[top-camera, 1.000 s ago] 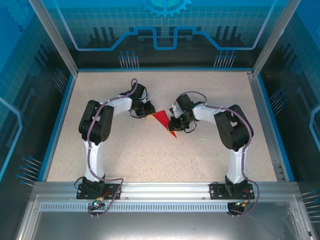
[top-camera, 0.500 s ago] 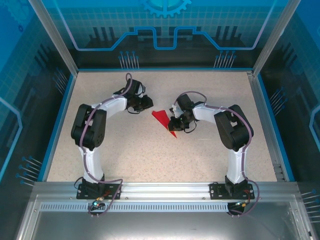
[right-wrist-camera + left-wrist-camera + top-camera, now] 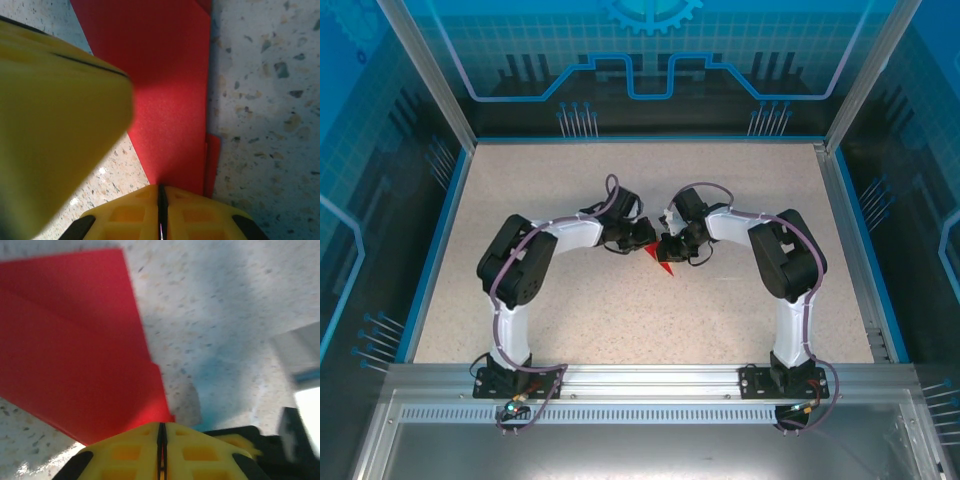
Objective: Fold a paper plane with a square sheet of paper (pick it up from the middle)
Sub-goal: Fold the wing for the fifth time at the center of the table.
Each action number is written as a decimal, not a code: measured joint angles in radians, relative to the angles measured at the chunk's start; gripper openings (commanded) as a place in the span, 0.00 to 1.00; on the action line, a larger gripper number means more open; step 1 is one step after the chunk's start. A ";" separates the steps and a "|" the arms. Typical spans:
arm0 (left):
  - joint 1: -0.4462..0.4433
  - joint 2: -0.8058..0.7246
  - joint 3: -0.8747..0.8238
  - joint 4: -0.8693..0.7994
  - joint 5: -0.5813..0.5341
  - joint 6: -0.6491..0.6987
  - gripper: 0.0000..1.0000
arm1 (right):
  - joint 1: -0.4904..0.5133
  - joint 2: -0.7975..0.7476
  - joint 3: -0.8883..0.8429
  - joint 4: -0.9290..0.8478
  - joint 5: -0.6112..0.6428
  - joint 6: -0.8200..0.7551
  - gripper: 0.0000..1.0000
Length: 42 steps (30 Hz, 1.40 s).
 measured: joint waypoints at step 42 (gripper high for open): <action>0.225 0.059 -0.059 0.207 0.060 -0.022 0.09 | -0.002 0.004 -0.005 -0.007 0.001 0.000 0.10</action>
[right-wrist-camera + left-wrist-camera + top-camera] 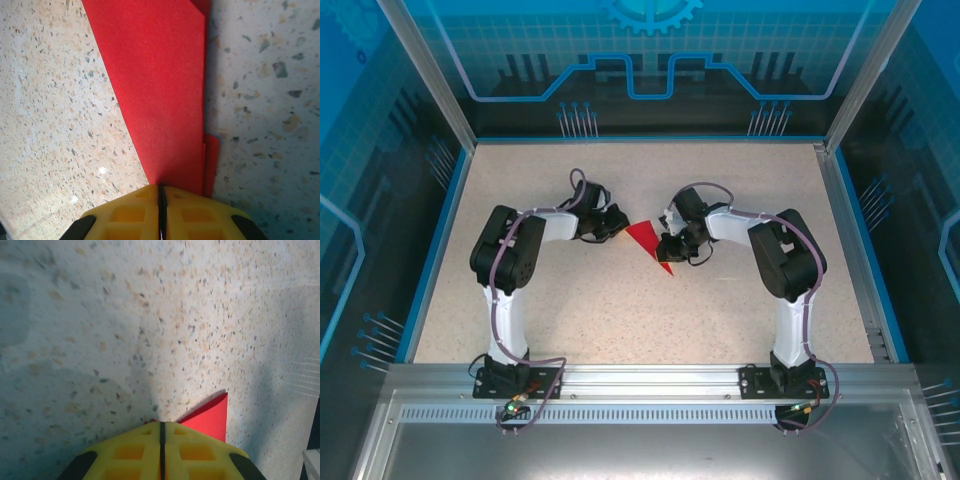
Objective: Fold a paper plane with a square sheet of paper (pick it up from the middle)
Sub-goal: Fold the wing for the fifth time at the center of the table.
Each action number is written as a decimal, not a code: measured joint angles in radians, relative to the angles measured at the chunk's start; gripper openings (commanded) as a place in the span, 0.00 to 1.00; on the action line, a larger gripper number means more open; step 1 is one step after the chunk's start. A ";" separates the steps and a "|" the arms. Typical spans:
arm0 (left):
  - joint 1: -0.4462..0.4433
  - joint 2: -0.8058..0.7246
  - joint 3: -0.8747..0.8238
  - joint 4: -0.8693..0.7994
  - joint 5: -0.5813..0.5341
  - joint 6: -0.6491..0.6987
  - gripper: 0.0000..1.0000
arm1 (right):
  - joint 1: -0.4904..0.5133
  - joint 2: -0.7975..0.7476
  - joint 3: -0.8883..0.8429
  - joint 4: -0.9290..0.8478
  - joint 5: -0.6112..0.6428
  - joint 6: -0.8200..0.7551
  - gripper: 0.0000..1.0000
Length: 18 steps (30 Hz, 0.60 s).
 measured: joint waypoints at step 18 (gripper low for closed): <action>0.046 -0.019 0.049 -0.095 -0.074 0.020 0.25 | 0.020 -0.029 0.002 0.023 0.006 0.043 0.32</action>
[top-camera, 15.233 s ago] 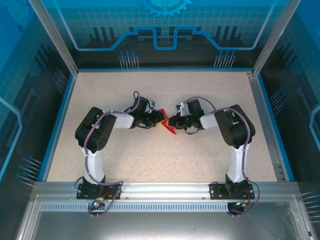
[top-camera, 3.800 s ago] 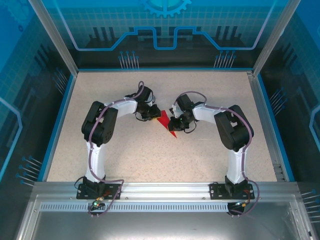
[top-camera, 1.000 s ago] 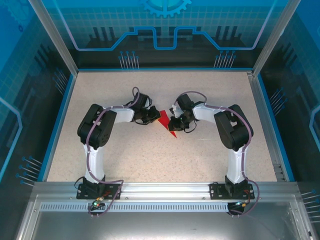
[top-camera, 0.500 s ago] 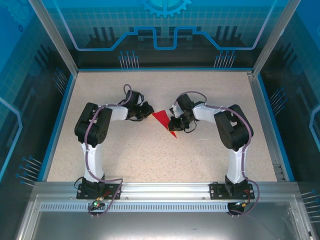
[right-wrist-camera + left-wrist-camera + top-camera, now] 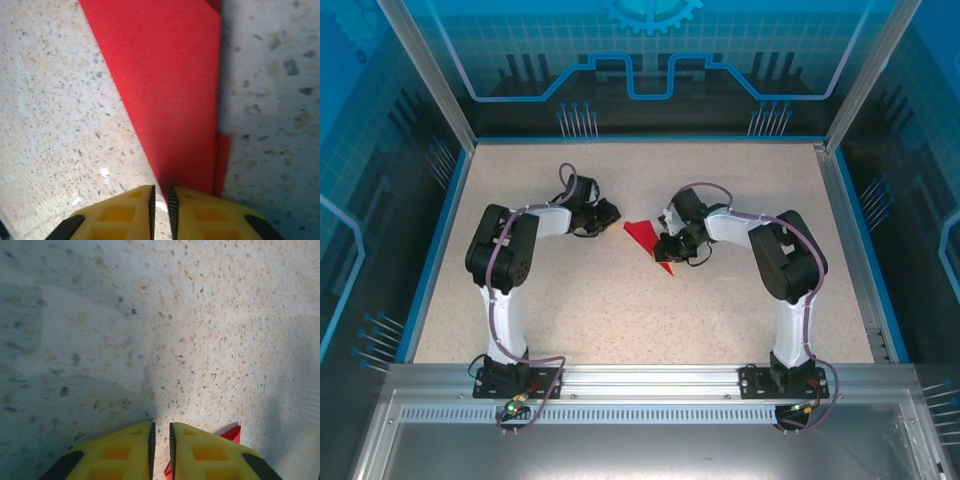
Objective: Fold a paper plane with a square sheet of paper (pick it up from the middle)
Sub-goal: Fold the wing for the fifth time at the center of the table, then turn over a paper plane at the center of the table.
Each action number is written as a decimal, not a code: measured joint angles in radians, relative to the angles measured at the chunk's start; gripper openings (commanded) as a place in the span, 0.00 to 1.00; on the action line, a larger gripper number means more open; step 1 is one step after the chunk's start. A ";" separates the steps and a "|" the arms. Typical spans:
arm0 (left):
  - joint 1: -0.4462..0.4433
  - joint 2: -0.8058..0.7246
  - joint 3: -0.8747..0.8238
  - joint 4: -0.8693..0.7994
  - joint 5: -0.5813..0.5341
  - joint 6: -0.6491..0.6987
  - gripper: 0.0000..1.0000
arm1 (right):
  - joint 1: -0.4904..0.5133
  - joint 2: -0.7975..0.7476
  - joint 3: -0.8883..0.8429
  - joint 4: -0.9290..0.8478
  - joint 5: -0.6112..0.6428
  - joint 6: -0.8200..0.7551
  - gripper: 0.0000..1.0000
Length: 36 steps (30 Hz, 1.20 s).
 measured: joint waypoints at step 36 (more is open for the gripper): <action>-0.421 0.061 0.522 -0.774 -0.476 -0.125 0.73 | -0.287 -0.370 -0.216 0.028 0.346 0.020 0.92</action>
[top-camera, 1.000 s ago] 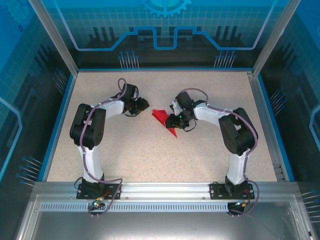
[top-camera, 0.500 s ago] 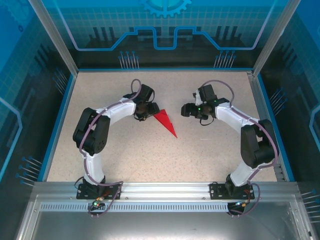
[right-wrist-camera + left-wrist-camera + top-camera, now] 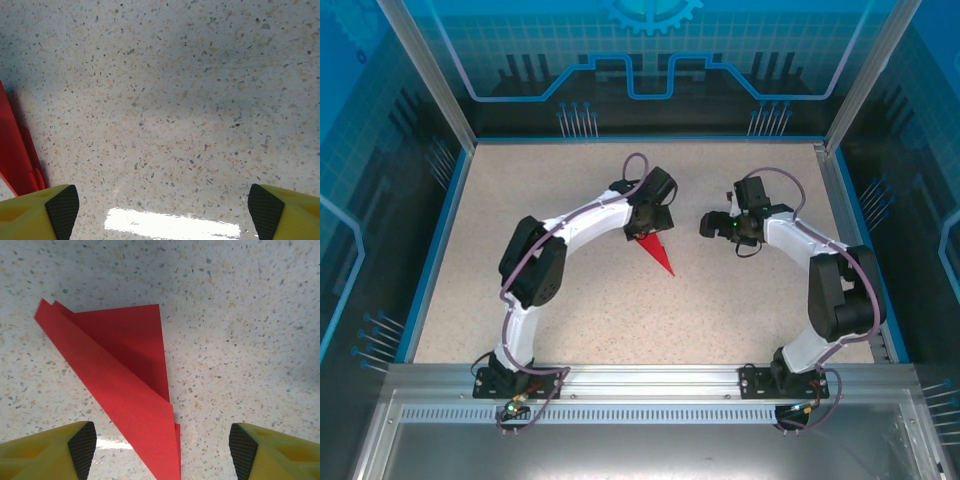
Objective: Fold a paper plane with a square sheet of paper (pick it up from the middle)
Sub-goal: Turn over a paper plane at the center of the table.
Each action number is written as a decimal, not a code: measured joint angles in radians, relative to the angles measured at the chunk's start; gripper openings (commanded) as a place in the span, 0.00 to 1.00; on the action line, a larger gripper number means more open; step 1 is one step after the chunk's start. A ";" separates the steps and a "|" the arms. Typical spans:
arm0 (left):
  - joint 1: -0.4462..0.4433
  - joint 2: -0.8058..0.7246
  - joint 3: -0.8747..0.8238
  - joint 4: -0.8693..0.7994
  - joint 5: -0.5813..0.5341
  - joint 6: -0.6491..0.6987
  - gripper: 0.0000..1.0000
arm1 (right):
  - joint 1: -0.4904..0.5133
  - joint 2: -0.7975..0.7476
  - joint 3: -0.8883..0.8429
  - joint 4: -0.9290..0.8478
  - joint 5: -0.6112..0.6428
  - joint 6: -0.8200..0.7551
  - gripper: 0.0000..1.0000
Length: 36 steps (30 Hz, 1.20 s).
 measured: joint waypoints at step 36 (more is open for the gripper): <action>-0.012 0.100 0.083 -0.180 -0.064 -0.005 0.00 | 0.000 0.002 -0.009 0.002 -0.046 0.008 0.89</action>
